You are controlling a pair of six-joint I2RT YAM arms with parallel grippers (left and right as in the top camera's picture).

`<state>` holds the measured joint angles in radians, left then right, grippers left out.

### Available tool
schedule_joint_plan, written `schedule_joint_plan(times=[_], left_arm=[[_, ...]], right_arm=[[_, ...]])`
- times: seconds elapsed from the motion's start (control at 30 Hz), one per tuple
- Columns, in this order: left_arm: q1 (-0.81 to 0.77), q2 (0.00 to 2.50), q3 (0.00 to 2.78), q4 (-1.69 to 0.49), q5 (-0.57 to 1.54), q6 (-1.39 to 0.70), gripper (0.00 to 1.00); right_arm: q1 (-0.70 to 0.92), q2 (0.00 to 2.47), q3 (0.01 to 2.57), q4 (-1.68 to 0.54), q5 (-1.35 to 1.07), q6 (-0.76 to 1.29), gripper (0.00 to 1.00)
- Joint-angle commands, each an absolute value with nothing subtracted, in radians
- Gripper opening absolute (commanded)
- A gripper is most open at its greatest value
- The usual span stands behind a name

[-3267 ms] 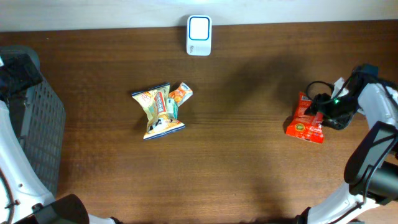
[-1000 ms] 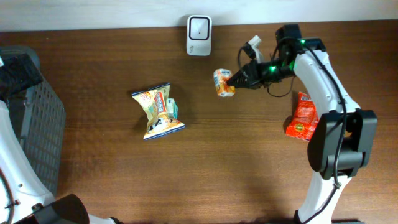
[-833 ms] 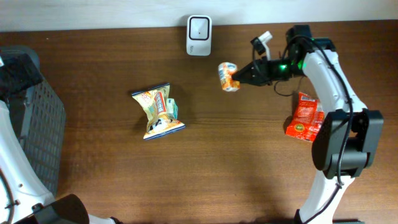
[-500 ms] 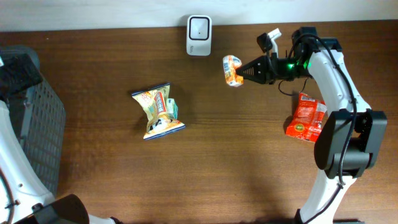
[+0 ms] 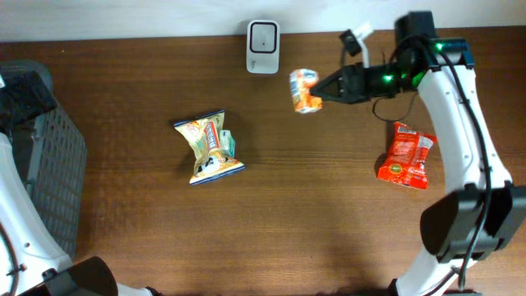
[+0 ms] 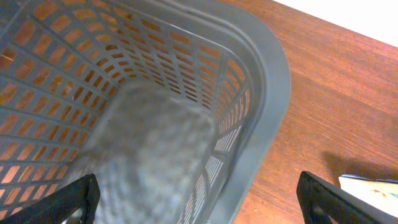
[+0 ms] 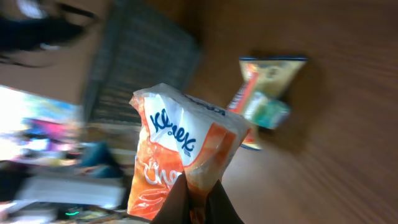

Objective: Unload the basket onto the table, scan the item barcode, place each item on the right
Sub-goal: 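Lift the Kleenex pack and carry it toward the scanner, then hold the Kleenex pack in front of the white scanner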

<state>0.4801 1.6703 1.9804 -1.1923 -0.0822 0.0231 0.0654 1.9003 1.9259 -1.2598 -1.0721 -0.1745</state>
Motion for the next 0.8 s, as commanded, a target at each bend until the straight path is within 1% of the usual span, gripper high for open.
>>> schedule_joint_plan(times=[0.0,0.13,0.2,0.3,0.37,0.57,0.67,0.77], left_arm=[[0.483,1.667,1.980,-1.192,-0.083,0.038,0.99],[0.483,1.667,1.980,-1.192,-0.083,0.038,0.99],[0.483,1.667,1.980,-1.192,-0.083,0.038,0.99],[0.483,1.667,1.980,-1.192,-0.083,0.038,0.99],[0.483,1.667,1.980,-1.192,-0.083,0.038,0.99],[0.483,1.667,1.980,-1.192,-0.083,0.038,0.99],[0.483,1.667,1.980,-1.192,-0.083,0.038,0.99],[0.483,1.667,1.980,-1.192,-0.083,0.038,0.99]], right_arm=[[0.184,1.880,2.060,-1.246,-0.611,-0.002,0.04],[0.263,1.908,2.265,-1.221,-0.304,0.062,0.04],[0.296,1.936,2.340,-1.190,-0.073,0.059,0.04],[0.349,1.977,2.344,-1.105,0.183,-0.033,0.04],[0.385,2.026,2.344,-1.023,0.290,-0.142,0.04],[0.445,2.223,2.344,-0.680,0.493,-0.419,0.04],[0.445,2.333,2.344,-0.488,0.505,-0.537,0.04],[0.446,2.414,2.344,-0.384,0.463,-0.686,0.04]])
